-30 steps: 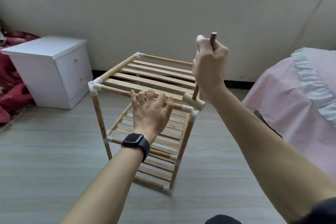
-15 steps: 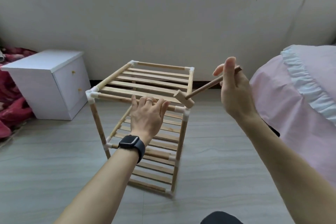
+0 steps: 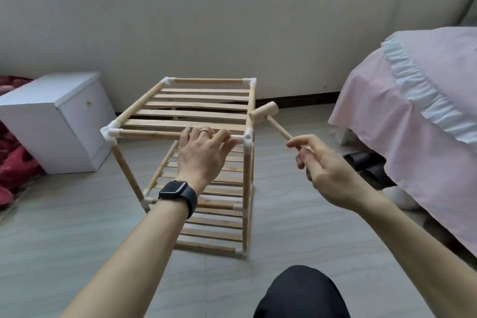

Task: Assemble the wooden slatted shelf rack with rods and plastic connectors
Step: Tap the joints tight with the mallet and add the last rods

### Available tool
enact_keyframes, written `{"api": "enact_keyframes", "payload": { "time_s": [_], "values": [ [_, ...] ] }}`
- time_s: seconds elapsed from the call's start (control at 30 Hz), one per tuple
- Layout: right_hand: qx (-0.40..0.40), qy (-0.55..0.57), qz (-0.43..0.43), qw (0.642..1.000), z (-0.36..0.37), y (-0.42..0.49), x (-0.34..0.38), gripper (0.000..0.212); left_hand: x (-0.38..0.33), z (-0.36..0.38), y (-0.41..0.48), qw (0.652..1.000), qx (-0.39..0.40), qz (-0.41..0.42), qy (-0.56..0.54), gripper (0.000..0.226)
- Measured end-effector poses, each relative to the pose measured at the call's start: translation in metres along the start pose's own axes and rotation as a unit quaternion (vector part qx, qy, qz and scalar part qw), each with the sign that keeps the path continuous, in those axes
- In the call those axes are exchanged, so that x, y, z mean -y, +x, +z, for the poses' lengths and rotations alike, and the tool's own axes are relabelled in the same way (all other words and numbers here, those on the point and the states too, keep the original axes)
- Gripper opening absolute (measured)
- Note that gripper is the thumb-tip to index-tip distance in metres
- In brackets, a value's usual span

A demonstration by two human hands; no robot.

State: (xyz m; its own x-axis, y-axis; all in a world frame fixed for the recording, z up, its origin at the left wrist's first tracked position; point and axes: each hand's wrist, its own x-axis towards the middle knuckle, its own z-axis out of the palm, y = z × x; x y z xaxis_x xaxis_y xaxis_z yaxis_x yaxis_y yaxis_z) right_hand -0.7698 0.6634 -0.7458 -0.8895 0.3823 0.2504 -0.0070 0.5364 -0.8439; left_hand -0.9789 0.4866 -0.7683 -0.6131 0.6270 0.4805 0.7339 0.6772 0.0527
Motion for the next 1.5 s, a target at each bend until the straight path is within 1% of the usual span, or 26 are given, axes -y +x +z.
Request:
{"api": "enact_keyframes", "payload": {
  "time_s": [0.1, 0.2, 0.23, 0.33, 0.5, 0.57, 0.63, 0.67, 0.7, 0.73, 0.77, 0.8, 0.83, 0.9, 0.93, 0.97, 1.03, 1.07, 1.1, 1.17, 1.23, 1.27, 1.33, 1.4, 1.43, 1.5],
  "values": [
    [-0.035, -0.135, -0.032, 0.990, -0.003, -0.008, -0.002, 0.023, -0.009, 0.002, 0.001, 1.000, -0.001, -0.012, 0.007, 0.064],
    [-0.068, -0.277, -0.083, 0.955, -0.007, -0.013, 0.003, 0.025, -0.018, 0.007, 0.002, 1.000, 0.005, -0.026, 0.014, 0.057],
    [-0.080, -0.297, -0.097, 0.947, -0.009, -0.014, 0.005, 0.025, -0.020, 0.009, 0.003, 1.000, 0.005, -0.028, 0.012, 0.058],
    [-0.119, -0.299, -0.122, 0.939, -0.017, -0.013, 0.010, 0.028, -0.020, 0.010, 0.003, 1.000, 0.008, -0.025, 0.003, 0.059],
    [-0.101, -0.337, -0.144, 0.925, -0.021, -0.016, 0.018, 0.032, -0.022, 0.007, 0.003, 0.999, 0.017, -0.025, 0.012, 0.063],
    [-0.146, -0.323, -0.154, 0.922, -0.026, -0.011, 0.021, 0.030, -0.023, 0.006, 0.003, 0.999, 0.018, -0.026, 0.019, 0.061],
    [-0.234, -0.295, -0.175, 0.910, -0.028, -0.009, 0.026, 0.032, -0.023, 0.005, 0.003, 0.999, 0.020, -0.027, 0.022, 0.059],
    [-0.263, -0.291, -0.182, 0.902, -0.026, -0.010, 0.026, 0.034, -0.023, 0.005, 0.003, 0.999, 0.021, -0.027, 0.022, 0.059],
    [-0.253, -0.301, -0.186, 0.900, -0.023, -0.011, 0.025, 0.034, -0.024, 0.005, 0.003, 0.999, 0.020, -0.027, 0.020, 0.057],
    [-0.198, -0.321, -0.179, 0.909, -0.018, -0.013, 0.022, 0.034, -0.023, 0.004, 0.003, 0.999, 0.021, -0.027, 0.019, 0.054],
    [-0.116, -0.335, -0.158, 0.922, -0.014, -0.014, 0.019, 0.033, -0.023, 0.005, 0.002, 0.999, 0.023, -0.026, 0.019, 0.052],
    [-0.064, -0.338, -0.131, 0.930, -0.015, -0.013, 0.016, 0.032, -0.023, 0.005, 0.002, 0.999, 0.026, -0.027, 0.021, 0.050],
    [-0.068, -0.328, -0.118, 0.935, -0.018, -0.011, 0.014, 0.033, -0.023, 0.006, 0.002, 0.999, 0.030, -0.027, 0.023, 0.050],
    [-0.161, -0.288, -0.144, 0.933, -0.021, -0.007, 0.018, 0.034, -0.024, 0.006, 0.002, 0.999, 0.030, -0.030, 0.026, 0.049],
    [-0.192, -0.281, -0.163, 0.926, -0.020, -0.008, 0.021, 0.035, -0.024, 0.007, 0.002, 0.999, 0.031, -0.033, 0.027, 0.049],
    [-0.192, -0.293, -0.171, 0.921, -0.019, -0.010, 0.022, 0.036, -0.024, 0.008, 0.002, 0.998, 0.032, -0.035, 0.030, 0.048],
    [-0.115, -0.355, -0.141, 0.917, -0.012, -0.012, 0.022, 0.036, -0.023, 0.008, 0.002, 0.998, 0.033, -0.037, 0.037, 0.048],
    [-0.088, -0.361, -0.118, 0.921, -0.014, -0.012, 0.020, 0.034, -0.023, 0.007, 0.002, 0.998, 0.036, -0.039, 0.041, 0.049],
    [-0.096, -0.346, -0.105, 0.927, -0.017, -0.009, 0.019, 0.032, -0.024, 0.005, 0.002, 0.997, 0.040, -0.041, 0.049, 0.050],
    [-0.159, -0.292, -0.100, 0.938, -0.022, -0.001, 0.021, 0.028, -0.032, 0.002, 0.006, 0.995, 0.054, -0.048, 0.075, 0.054],
    [-0.206, -0.238, -0.095, 0.944, -0.017, 0.004, 0.021, 0.027, -0.051, -0.001, 0.012, 0.993, 0.066, -0.072, 0.060, 0.051],
    [-0.217, -0.209, -0.085, 0.950, -0.011, 0.007, 0.020, 0.027, -0.062, -0.003, 0.016, 0.993, 0.077, -0.079, 0.038, 0.046],
    [-0.217, -0.135, -0.042, 0.966, 0.005, 0.016, 0.019, 0.029, -0.074, -0.008, 0.028, 0.989, 0.133, -0.047, -0.037, 0.034],
    [-0.206, -0.056, -0.007, 0.977, 0.023, 0.028, 0.017, 0.027, -0.064, -0.026, 0.037, 0.965, 0.214, -0.014, -0.151, 0.036],
    [-0.202, -0.027, -0.005, 0.979, 0.034, 0.035, 0.016, 0.025, -0.048, -0.037, 0.039, 0.955, 0.229, -0.019, -0.189, 0.034],
    [-0.196, 0.005, -0.014, 0.980, 0.060, 0.045, 0.017, 0.024, 0.000, -0.057, 0.035, 0.958, 0.203, -0.044, -0.198, 0.030]
  ]
}}
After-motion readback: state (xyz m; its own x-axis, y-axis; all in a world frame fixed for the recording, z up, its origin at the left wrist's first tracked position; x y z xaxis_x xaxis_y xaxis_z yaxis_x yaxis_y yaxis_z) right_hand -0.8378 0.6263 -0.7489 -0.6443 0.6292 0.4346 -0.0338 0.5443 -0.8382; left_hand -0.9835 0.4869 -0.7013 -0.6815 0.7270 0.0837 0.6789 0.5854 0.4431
